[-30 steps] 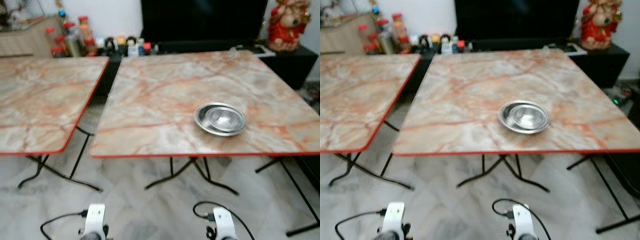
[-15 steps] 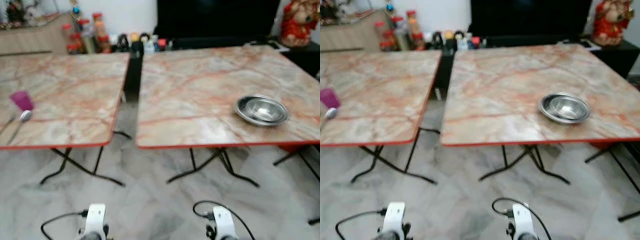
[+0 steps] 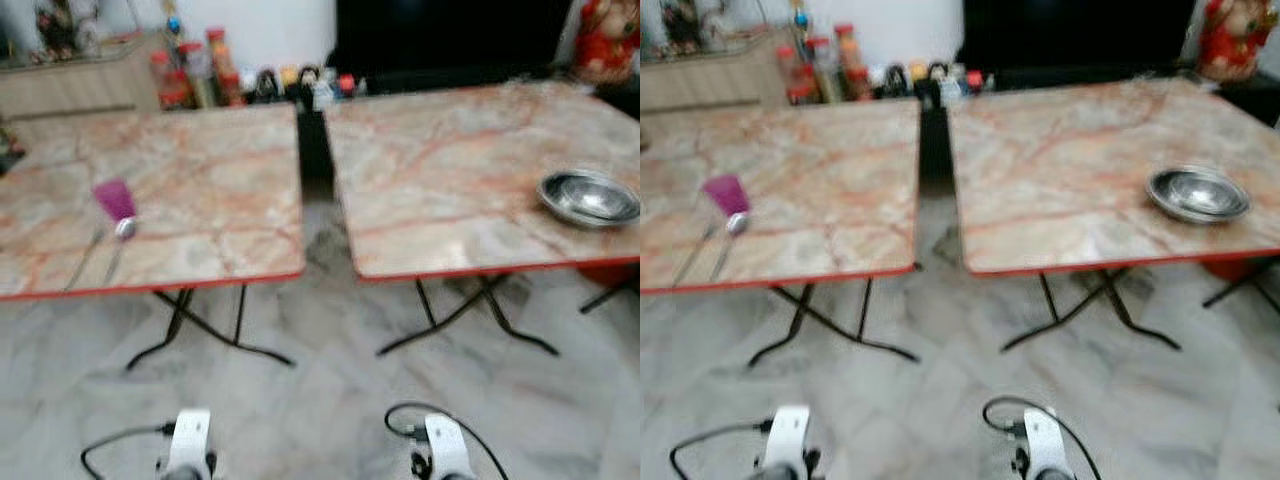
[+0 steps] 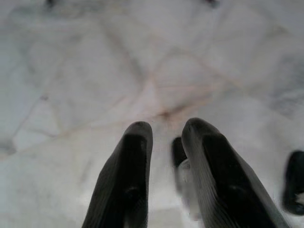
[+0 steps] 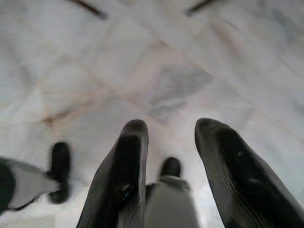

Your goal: Setting the table

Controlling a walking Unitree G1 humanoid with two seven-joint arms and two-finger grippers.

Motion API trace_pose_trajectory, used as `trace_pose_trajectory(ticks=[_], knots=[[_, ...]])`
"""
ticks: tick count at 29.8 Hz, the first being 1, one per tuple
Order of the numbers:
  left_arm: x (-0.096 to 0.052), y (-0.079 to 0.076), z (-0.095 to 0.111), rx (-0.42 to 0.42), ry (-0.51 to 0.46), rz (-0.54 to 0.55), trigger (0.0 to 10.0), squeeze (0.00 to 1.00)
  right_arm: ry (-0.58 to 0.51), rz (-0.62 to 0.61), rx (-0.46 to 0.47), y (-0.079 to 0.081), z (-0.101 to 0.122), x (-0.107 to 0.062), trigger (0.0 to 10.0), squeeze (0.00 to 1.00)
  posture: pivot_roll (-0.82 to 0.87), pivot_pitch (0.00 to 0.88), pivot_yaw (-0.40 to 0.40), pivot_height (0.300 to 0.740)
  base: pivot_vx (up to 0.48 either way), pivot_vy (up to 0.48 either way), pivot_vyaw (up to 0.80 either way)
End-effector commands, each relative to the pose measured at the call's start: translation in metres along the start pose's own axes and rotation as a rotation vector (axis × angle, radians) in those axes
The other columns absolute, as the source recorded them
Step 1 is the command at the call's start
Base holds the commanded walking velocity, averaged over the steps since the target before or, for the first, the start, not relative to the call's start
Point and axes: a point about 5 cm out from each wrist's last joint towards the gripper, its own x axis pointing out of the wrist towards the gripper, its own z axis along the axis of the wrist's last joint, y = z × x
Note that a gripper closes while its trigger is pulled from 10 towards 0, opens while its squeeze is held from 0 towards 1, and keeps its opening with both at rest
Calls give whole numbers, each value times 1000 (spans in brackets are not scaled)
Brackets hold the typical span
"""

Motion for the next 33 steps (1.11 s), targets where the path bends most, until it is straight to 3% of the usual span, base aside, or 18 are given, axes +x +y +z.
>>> trace_pose_trajectory(ticks=[1, 28, 33], knots=[[0, 4, -2, 1, 15, 13, 10000, 0, -14, 4, 2, 2, 5, 1, 10000, 0, 12, 0, 23, 719, 0, 480, 0], [0, 1, -2, 0, 11, 13, 10000, 0, -13, -10, 18, -2, 2, 0, 10000, 0, -7, 0, 25, 719, 0, 480, 0], [0, 2, -1, 7, 2, 21, 10000, 0, -19, -19, 23, -4, 5, 0, 10000, 0, 1, 0, 18, 719, 0, 137, 0]])
